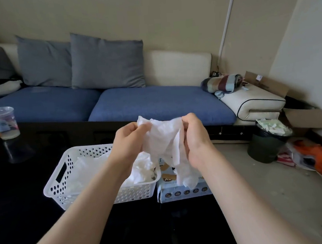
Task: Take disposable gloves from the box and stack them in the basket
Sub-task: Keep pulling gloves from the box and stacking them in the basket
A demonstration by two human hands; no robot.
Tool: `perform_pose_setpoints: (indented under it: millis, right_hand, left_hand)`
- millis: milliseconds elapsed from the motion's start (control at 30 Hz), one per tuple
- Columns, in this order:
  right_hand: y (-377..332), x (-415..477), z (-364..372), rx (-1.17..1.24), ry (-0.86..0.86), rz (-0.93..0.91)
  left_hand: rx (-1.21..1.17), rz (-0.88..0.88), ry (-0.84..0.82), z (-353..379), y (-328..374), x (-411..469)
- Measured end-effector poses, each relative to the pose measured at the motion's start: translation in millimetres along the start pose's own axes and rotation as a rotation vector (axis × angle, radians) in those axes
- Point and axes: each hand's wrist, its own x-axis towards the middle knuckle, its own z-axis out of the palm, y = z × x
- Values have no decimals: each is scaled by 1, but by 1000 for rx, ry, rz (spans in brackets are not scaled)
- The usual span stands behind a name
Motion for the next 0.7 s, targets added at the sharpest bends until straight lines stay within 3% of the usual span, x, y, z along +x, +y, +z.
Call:
perform_pose_setpoints:
  millis: [100, 233, 433, 567, 700]
  right_hand:
    - [-1, -4, 1, -191, -216, 51]
    - [8, -6, 10, -480, -377, -133]
    - [12, -6, 18, -513, -482, -114]
    - [14, 1, 27, -472, -417, -15]
    - [17, 2, 36, -533, -251, 17]
  left_hand:
    - [-7, 28, 18, -9, 11, -4]
    - [50, 90, -4, -20, 14, -9]
    - [63, 105, 54, -35, 17, -11]
    - [151, 25, 172, -54, 13, -3]
    - [552, -100, 279, -80, 3, 2]
